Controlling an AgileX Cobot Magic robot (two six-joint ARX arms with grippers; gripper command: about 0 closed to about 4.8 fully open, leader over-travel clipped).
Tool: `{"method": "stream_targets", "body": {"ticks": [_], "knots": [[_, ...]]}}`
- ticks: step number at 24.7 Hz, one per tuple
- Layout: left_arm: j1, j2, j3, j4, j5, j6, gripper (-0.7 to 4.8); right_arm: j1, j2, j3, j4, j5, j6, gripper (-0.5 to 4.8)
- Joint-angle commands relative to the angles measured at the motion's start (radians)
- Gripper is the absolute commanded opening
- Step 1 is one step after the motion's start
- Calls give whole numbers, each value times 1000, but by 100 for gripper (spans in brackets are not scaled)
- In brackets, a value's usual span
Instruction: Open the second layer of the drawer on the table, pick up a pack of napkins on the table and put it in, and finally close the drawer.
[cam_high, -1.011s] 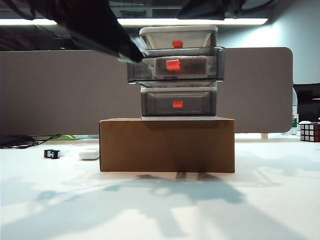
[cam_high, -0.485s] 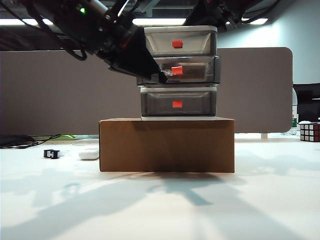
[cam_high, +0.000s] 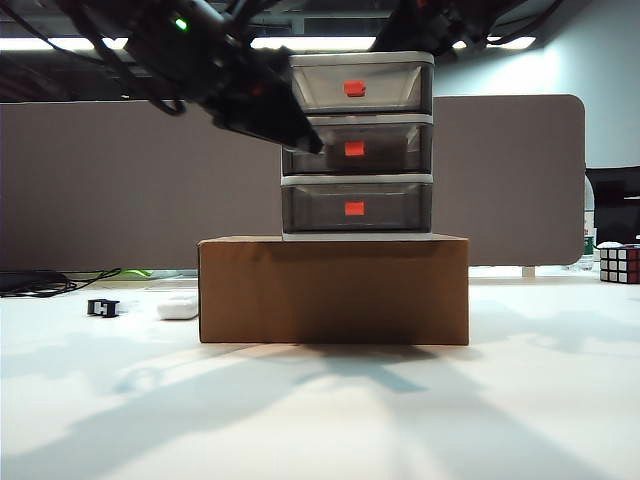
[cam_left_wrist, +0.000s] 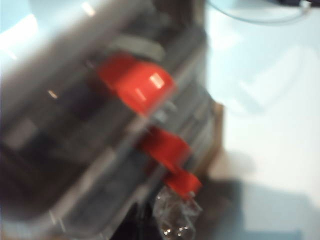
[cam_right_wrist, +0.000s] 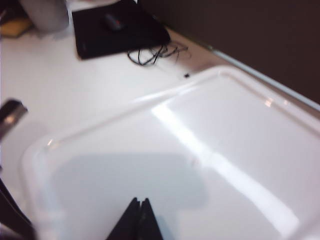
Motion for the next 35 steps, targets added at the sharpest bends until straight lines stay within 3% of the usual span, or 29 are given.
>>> {"method": "stream_targets", "body": {"ticks": [1,4,6,7,9,15,16,17,18,21,26,29,30,35], "knots": [[-2,-152,-32,-171,12,18,-5,0,-129,0,-70,39,-60,-5],[7,-376,-145,-221,-54,10,-5,-4,-272,-28,-207,92,-113,-5],[7,-538,-237,-229,-97,-55,-5,-4,-396,-109,-241,106,-109,-5],[6,-673,-311,-228,-105,-137,-5,-4,-484,-176,-245,107,-92,-5],[5,-856,-398,-226,-126,-221,-5,-4,-622,-293,-245,142,-34,-5],[4,-1249,-593,-267,-326,-308,-5,0,-993,-636,-147,242,91,-5],[4,-1279,-611,-297,-327,-358,-5,0,-1034,-674,-133,262,113,-5],[5,-1320,-635,-343,-329,-466,-5,0,-1098,-731,-131,317,126,-5],[5,-1344,-654,-357,-328,-491,-5,0,-1131,-764,-133,342,126,-5],[8,-1382,-736,-327,-329,-435,-5,0,-1237,-875,-113,344,163,-5],[6,-1382,-891,-53,-332,-406,-5,5,-1478,-1090,52,323,166,-5],[6,-1382,-912,20,-339,-379,-5,5,-1467,-1121,47,320,169,-5],[8,-1383,-912,31,-345,-327,-5,2,-1469,-1143,78,323,162,-5],[146,-1382,-913,108,-312,-318,-5,-70,-1472,-1223,151,317,162,-5]]}}
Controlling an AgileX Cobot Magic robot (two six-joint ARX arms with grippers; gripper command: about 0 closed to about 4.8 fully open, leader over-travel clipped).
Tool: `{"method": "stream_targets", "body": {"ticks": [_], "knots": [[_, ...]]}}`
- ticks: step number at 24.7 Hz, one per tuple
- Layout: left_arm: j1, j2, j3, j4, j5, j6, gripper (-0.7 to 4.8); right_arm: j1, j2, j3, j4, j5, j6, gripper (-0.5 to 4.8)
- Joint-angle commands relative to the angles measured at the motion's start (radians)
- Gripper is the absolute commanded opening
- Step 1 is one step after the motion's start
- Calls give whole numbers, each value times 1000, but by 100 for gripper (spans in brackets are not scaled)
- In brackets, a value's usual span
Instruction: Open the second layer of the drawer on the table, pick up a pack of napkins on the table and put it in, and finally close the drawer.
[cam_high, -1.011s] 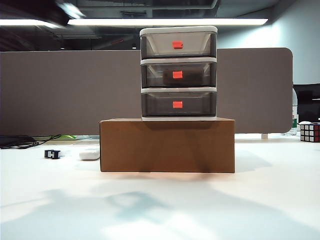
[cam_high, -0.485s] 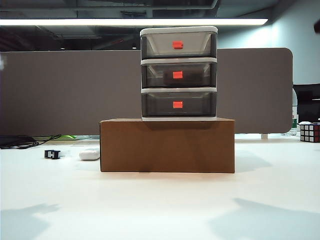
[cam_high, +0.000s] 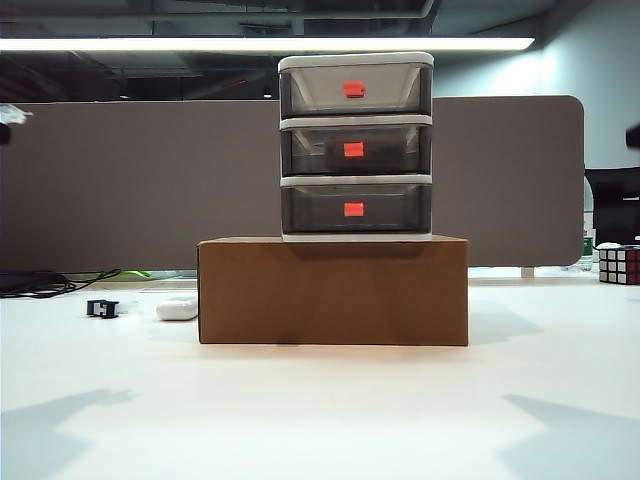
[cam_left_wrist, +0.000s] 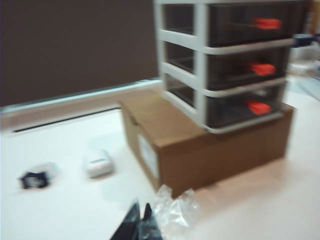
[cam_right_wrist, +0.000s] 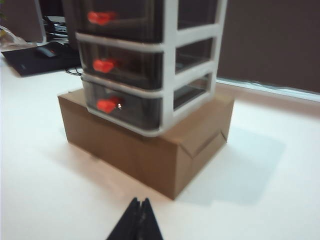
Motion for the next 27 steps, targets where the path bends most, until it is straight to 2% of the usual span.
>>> {"method": "stream_targets", "body": {"ticks": [1,3,7,12,16,22,24,27], "knots": [[103,1,4,85,48,10,-5,-54,-2,-6,28,-2,-7,-5],[200,1,4,103,121,23,-5,-105,-2,-6,35,-2,-10,-5],[352,1,5,102,181,-7,-5,-211,-2,-6,36,-2,-10,-5],[381,1,5,125,167,-1,-5,-246,-2,-6,35,3,-10,-5],[386,1,5,189,84,5,-5,-261,-2,-3,36,32,-10,-5],[437,1,5,207,138,-3,-5,-303,-2,-2,57,13,-5,-5],[457,1,5,203,187,-26,-5,-306,-2,-2,57,13,-5,-5],[461,0,5,169,185,-51,-5,-305,-2,-2,55,13,0,-5]]}}
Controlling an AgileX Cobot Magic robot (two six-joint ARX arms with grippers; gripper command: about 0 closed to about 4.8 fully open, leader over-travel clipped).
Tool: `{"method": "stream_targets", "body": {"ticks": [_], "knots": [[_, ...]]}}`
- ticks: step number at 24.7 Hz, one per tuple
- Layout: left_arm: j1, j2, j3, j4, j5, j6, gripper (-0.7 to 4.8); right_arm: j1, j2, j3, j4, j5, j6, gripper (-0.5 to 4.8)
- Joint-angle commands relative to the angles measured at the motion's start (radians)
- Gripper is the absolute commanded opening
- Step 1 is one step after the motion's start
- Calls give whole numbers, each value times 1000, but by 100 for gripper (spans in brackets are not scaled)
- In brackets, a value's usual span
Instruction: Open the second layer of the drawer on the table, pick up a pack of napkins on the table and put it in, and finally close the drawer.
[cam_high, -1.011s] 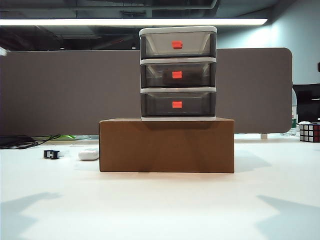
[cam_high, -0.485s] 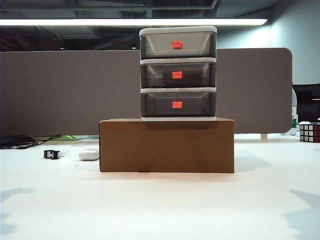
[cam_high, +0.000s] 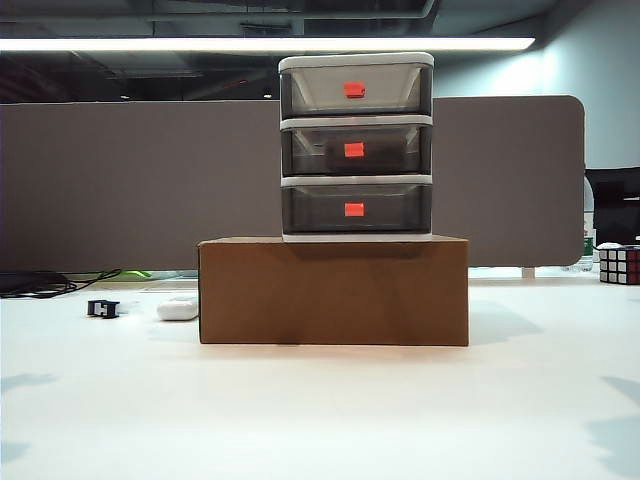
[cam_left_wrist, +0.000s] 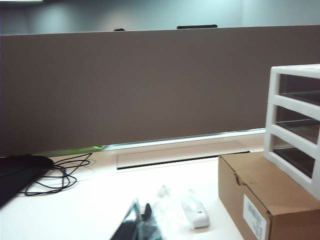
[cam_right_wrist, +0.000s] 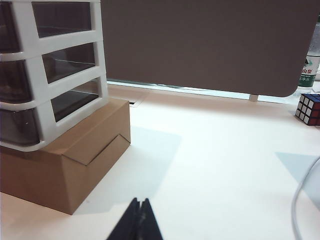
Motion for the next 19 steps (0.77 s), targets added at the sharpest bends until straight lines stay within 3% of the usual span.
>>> {"method": "stream_targets", "body": {"ticks": [1,19], "knots": [[1,1,5,-33,5,-32,-5,1,-2,-3,16,-3,5,-5],[1,1,5,-93,6,-34,-5,1,-2,-3,11,-2,5,-5]]}}
